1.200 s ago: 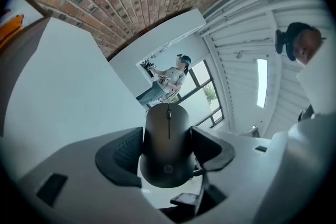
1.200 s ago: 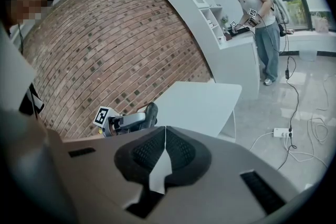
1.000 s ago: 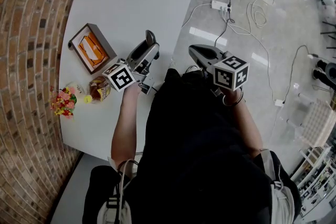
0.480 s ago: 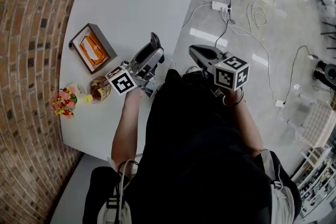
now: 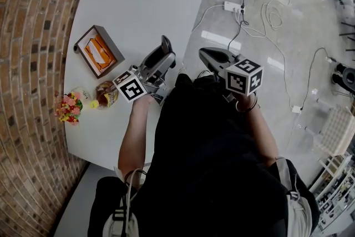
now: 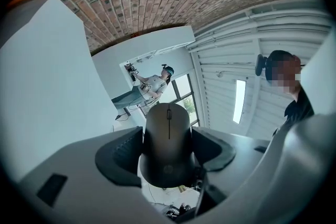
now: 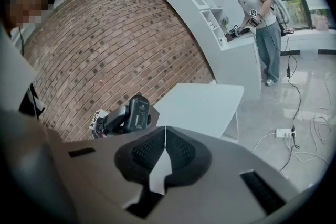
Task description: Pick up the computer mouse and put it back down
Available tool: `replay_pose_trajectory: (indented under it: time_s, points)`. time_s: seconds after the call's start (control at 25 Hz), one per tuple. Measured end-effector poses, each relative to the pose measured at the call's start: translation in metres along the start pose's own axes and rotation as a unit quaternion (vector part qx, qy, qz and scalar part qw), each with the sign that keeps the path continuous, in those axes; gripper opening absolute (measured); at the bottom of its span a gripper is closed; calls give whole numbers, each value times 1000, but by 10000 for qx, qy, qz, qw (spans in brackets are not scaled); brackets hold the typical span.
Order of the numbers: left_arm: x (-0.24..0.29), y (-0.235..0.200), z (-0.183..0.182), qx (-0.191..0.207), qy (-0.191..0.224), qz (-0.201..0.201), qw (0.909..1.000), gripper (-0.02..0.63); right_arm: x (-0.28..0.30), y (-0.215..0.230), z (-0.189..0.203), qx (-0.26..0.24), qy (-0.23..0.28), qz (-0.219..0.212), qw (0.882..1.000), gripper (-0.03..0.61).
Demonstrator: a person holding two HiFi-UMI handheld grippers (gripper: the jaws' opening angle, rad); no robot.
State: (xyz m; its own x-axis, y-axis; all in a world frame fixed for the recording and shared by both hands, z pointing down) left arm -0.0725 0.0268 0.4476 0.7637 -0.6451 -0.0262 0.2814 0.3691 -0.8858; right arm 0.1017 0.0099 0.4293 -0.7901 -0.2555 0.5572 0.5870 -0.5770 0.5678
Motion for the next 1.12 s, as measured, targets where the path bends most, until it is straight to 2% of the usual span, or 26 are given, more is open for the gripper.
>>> replay_pose_trajectory:
  time_s: [0.72, 1.12]
  points:
    - [3, 4, 0, 200, -199, -77, 9996, 301, -1, -1, 1, -19, -18, -2, 10000, 17]
    - [1, -7, 6, 386, -433, -616, 9964, 301, 0, -2, 2, -31, -34, -4, 10000, 17]
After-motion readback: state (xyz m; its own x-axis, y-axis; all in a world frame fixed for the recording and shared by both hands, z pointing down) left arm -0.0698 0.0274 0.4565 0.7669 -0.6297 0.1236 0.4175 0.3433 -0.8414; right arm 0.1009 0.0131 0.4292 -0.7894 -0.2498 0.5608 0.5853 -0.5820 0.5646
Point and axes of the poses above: the fingertips, and each gripper's own axes: x forward along the fingers, y to its right, z out of its underside, the point moved 5 cm from there along -x, backward along the fingers, and after that the axes turned 5 degrees about -y, right-handed, at the moved point
